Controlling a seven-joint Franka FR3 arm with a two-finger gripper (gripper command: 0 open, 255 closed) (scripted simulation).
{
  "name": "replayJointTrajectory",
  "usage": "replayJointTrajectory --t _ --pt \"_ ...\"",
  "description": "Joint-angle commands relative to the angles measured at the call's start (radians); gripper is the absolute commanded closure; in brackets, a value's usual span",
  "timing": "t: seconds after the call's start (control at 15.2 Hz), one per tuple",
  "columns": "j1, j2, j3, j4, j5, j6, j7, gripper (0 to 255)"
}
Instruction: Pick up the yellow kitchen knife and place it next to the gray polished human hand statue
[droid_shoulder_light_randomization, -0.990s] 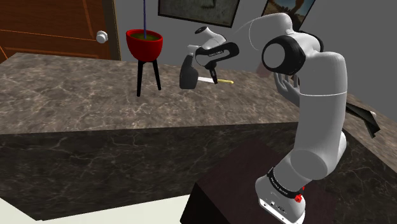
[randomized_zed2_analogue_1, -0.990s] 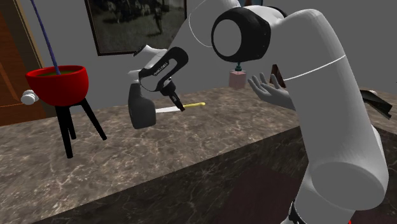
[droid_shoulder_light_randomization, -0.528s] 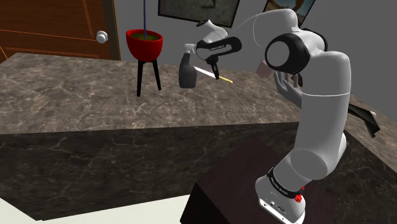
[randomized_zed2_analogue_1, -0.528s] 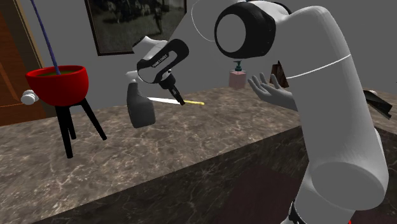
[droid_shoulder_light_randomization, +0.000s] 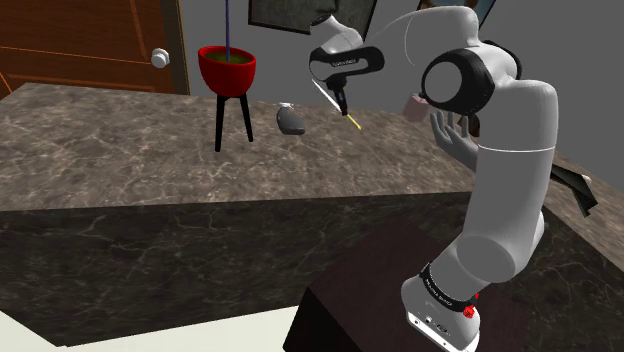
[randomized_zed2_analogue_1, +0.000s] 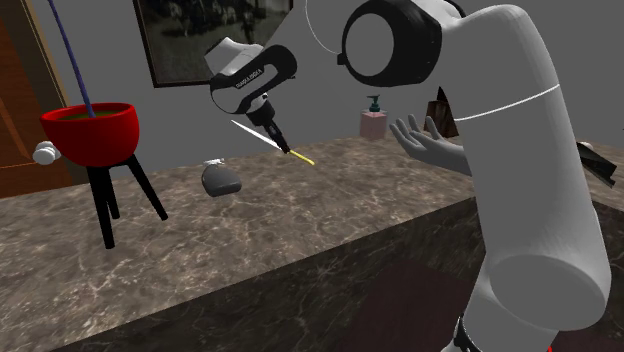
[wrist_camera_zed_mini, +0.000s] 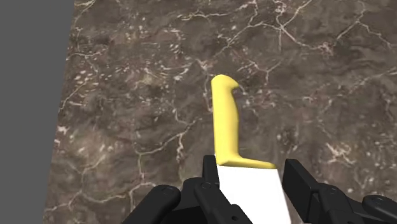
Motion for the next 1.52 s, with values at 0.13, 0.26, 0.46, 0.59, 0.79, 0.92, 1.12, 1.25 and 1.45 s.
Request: replayJointTrajectory --t 0.13,0.26,0.46,0.59,0.79,0.92,1.12,1.25,1.45 --pt "0.002 -0.011 0.000 0.034 0.004 -0.042 -0.021 255" --pt "0.002 -0.016 0.000 0.053 0.005 -0.063 -0.031 255" --pt "0.004 -0.021 -0.001 0.083 0.008 -0.095 -0.047 255" --pt "0.004 -0.024 -0.001 0.106 0.009 -0.117 -0.058 255" --pt "0.006 -0.025 -0.002 0.142 0.011 -0.151 -0.075 255" --pt "0.006 -0.025 -0.002 0.168 0.012 -0.174 -0.086 255" --pt "0.007 -0.022 -0.003 0.210 0.014 -0.210 -0.104 255" --pt "0.008 -0.019 -0.004 0.241 0.015 -0.234 -0.116 255" --pt "-0.005 -0.037 -0.009 0.234 0.013 -0.235 -0.137 255"
